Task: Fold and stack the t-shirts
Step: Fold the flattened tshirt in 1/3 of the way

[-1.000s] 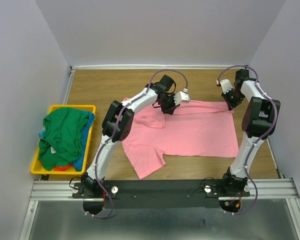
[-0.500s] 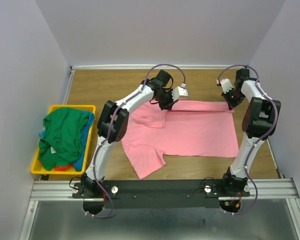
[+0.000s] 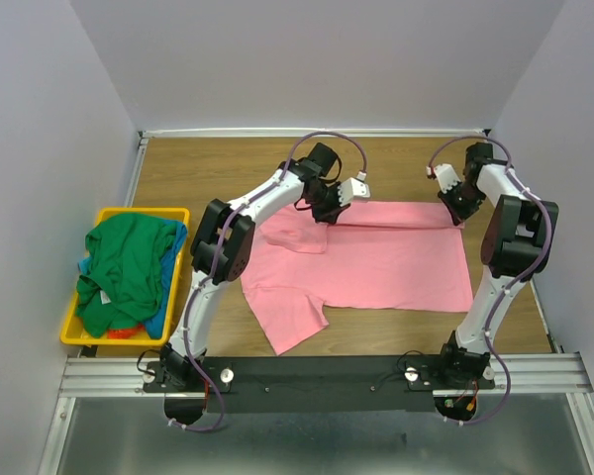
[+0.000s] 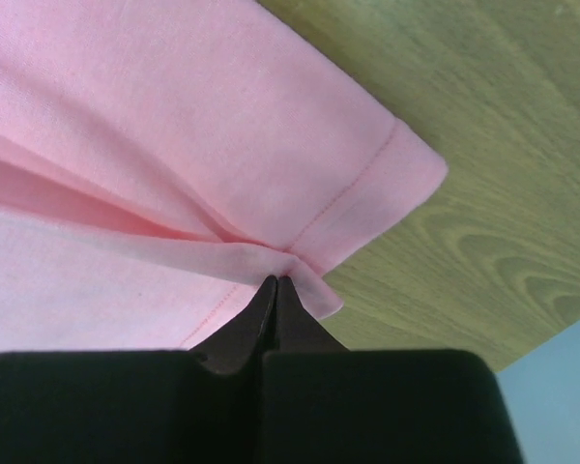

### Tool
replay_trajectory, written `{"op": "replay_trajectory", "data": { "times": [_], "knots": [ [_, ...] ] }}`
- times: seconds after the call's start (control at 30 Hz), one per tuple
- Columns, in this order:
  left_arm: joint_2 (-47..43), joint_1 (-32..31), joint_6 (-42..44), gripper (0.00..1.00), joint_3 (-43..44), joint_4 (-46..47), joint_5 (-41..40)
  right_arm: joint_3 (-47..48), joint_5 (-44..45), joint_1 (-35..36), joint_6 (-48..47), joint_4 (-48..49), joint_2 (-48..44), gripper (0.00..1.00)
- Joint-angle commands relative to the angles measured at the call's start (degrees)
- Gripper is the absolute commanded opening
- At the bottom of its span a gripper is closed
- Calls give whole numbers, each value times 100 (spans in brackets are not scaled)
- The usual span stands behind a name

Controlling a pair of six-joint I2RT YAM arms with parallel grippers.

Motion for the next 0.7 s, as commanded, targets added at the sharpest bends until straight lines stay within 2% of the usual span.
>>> {"op": "replay_trajectory", "data": {
  "times": [0.0, 0.03, 0.07, 0.1, 0.17, 0.23, 0.37, 0.57, 0.67],
  "knots": [
    [-209, -2, 211, 19, -43, -353, 230, -90, 75, -71, -95, -66, -168, 9],
    [-200, -2, 228, 33, -8, -414, 265, -38, 84, -71, -77, -57, -150, 14],
    [-226, 24, 211, 37, -16, -450, 300, -11, 93, -71, -60, -57, -141, 25],
    [-304, 42, 176, 41, -34, -442, 423, 32, 75, -71, 10, -66, -150, 29],
    [-401, 216, 62, 46, -25, -450, 581, 199, 31, -71, 89, -66, -176, 40],
    [-524, 427, -210, 47, 10, -442, 775, 366, -48, -71, 230, -74, -194, 44],
    [-718, 1051, -676, 47, -235, -266, 942, 814, -258, -62, 581, -214, 8, 41],
    [-833, 1808, -1221, 45, -938, 287, 573, 1193, -487, 17, 951, -523, 482, 25],
    [-780, 2141, -1527, 45, -1096, 506, 512, 1149, -487, 43, 1021, -514, 509, 25]
  ]
}}
